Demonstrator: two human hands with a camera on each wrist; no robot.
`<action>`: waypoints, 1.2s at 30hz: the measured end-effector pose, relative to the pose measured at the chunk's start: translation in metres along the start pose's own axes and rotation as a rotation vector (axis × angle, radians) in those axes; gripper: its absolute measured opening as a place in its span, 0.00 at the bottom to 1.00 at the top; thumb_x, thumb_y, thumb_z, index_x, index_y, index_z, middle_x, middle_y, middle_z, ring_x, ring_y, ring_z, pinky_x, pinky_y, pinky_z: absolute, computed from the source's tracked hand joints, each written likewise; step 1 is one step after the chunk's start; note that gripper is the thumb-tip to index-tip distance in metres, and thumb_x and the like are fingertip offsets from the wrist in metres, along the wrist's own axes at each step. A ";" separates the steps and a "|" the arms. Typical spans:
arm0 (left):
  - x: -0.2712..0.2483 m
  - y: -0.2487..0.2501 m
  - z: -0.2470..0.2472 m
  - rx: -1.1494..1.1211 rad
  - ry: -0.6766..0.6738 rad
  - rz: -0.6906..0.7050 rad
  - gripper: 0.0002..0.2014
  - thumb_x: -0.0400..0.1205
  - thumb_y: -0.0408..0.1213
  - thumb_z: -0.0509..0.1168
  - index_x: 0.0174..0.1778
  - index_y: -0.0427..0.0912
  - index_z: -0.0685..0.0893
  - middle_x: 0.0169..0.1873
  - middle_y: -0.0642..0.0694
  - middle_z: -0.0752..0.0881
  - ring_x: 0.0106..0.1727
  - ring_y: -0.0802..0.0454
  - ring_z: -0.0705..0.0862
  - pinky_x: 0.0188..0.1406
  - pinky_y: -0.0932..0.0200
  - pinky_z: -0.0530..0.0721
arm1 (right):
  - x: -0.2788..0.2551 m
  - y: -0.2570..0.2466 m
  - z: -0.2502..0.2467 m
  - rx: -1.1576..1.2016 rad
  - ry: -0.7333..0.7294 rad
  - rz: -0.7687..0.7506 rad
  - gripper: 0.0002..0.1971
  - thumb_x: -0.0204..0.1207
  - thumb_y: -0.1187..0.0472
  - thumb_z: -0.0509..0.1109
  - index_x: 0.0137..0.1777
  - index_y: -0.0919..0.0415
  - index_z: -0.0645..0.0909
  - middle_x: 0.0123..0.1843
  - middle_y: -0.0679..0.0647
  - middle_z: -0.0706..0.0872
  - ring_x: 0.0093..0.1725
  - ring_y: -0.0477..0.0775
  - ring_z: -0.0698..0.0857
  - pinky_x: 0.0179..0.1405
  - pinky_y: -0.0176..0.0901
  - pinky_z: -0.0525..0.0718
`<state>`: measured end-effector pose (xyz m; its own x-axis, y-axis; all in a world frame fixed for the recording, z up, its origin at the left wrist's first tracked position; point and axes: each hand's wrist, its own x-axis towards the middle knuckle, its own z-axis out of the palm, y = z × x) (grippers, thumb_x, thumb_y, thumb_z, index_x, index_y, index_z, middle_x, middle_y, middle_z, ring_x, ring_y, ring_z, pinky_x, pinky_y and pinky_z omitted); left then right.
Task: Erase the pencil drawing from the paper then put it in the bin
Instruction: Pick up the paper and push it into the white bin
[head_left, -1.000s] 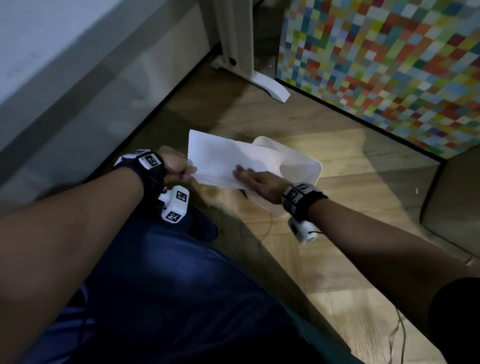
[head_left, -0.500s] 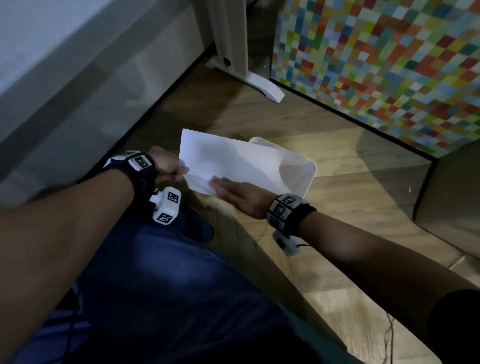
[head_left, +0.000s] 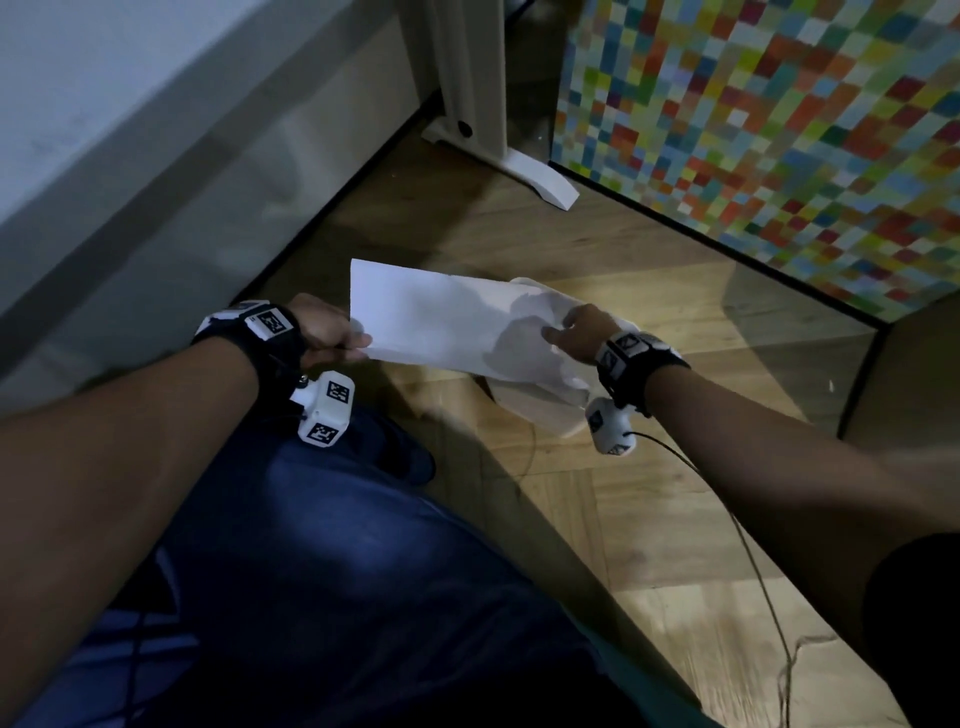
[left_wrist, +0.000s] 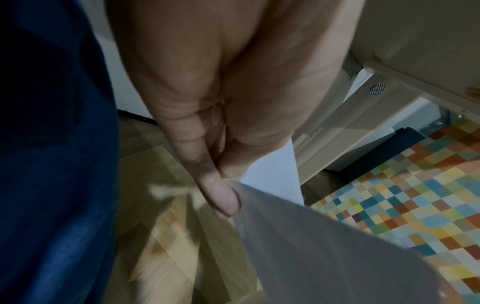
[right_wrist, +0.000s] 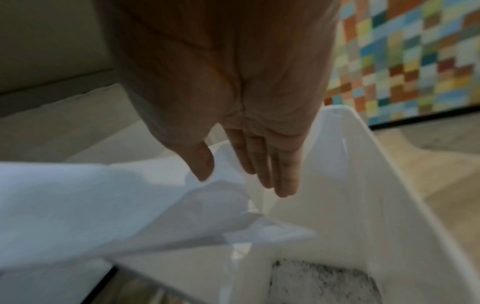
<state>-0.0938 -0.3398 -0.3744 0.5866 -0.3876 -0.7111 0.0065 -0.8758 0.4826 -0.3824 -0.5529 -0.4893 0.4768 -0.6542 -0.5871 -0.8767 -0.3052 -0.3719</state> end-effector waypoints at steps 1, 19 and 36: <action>-0.001 0.000 -0.002 0.004 0.003 -0.003 0.06 0.80 0.24 0.79 0.51 0.27 0.92 0.50 0.35 0.93 0.42 0.45 0.94 0.58 0.50 0.93 | 0.014 0.005 0.003 0.073 -0.018 0.071 0.36 0.79 0.32 0.71 0.71 0.64 0.85 0.67 0.64 0.90 0.63 0.69 0.89 0.63 0.57 0.86; -0.082 0.015 -0.005 0.058 0.097 0.060 0.10 0.82 0.33 0.79 0.49 0.27 0.91 0.25 0.40 0.90 0.18 0.54 0.85 0.18 0.62 0.82 | -0.032 0.007 -0.067 0.107 -0.010 0.021 0.19 0.83 0.50 0.73 0.53 0.70 0.89 0.54 0.66 0.91 0.54 0.66 0.89 0.56 0.56 0.87; -0.304 0.070 -0.097 -0.372 0.194 0.558 0.07 0.76 0.22 0.81 0.45 0.26 0.90 0.47 0.34 0.95 0.52 0.36 0.95 0.56 0.46 0.94 | -0.240 -0.070 -0.303 0.281 0.286 -0.169 0.16 0.79 0.54 0.82 0.44 0.67 0.82 0.43 0.67 0.83 0.42 0.64 0.80 0.45 0.56 0.77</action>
<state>-0.1933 -0.2548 -0.0747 0.7165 -0.6626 -0.2183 -0.0814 -0.3901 0.9172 -0.4543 -0.5841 -0.1047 0.5409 -0.7884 -0.2930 -0.7172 -0.2504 -0.6504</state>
